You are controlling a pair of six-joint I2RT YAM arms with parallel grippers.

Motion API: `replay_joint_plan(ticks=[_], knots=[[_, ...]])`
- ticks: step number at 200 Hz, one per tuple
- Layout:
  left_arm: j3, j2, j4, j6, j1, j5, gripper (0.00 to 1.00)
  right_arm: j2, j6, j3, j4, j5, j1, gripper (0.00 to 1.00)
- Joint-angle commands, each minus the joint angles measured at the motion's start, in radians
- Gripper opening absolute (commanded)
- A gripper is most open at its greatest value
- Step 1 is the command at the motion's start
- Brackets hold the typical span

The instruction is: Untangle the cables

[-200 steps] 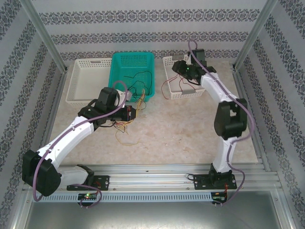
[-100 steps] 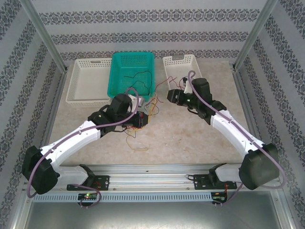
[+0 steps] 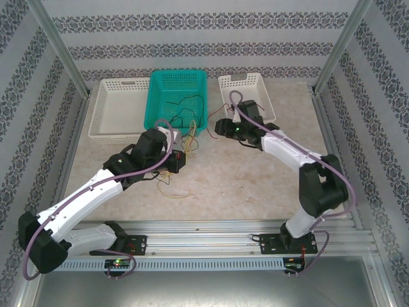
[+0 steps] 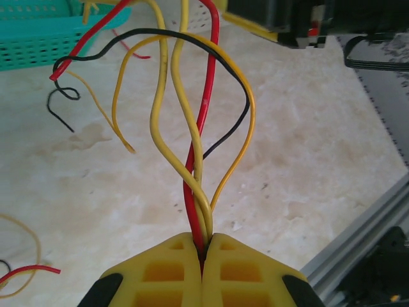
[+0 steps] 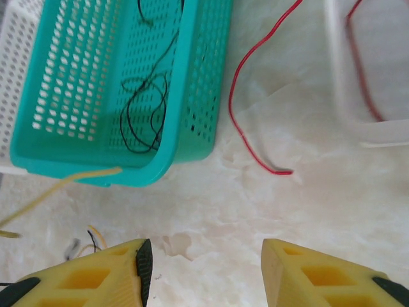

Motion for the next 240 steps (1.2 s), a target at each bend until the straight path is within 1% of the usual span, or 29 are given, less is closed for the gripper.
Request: replay_joint_plan(ticks=[1, 29, 45, 56, 92, 123, 158, 189, 212, 240], knots=[[0.039, -0.029, -0.098, 0.077, 0.006, -0.079, 0.0, 0.102, -0.022, 0.042, 0.043, 0.037, 0.031, 0.48], [0.037, -0.054, -0.129, 0.112, 0.029, -0.112, 0.0, 0.217, -0.077, 0.104, 0.044, 0.095, 0.073, 0.48], [0.028, -0.07, -0.124, 0.123, 0.041, -0.124, 0.0, 0.263, -0.1, 0.117, 0.065, 0.152, 0.081, 0.48], [0.017, -0.076, -0.114, 0.126, 0.05, -0.123, 0.0, 0.292, -0.116, 0.126, 0.079, 0.166, 0.079, 0.47], [-0.002, -0.068, -0.096, 0.135, 0.059, -0.116, 0.0, 0.361, -0.159, 0.16, 0.113, 0.236, 0.083, 0.46], [0.002, -0.069, -0.096, 0.153, 0.068, -0.132, 0.0, 0.409, -0.212, 0.18, 0.165, 0.302, 0.094, 0.46], [-0.001, -0.07, -0.099, 0.163, 0.072, -0.137, 0.0, 0.458, -0.208, 0.222, 0.154, 0.278, 0.098, 0.46], [0.001, -0.061, -0.097, 0.167, 0.079, -0.13, 0.0, 0.479, -0.201, 0.248, 0.134, 0.289, 0.107, 0.44], [0.001, -0.056, -0.095, 0.167, 0.084, -0.118, 0.0, 0.503, -0.193, 0.276, 0.103, 0.287, 0.105, 0.4], [0.001, -0.057, -0.094, 0.167, 0.087, -0.115, 0.0, 0.513, -0.176, 0.279, 0.09, 0.31, 0.105, 0.28]])
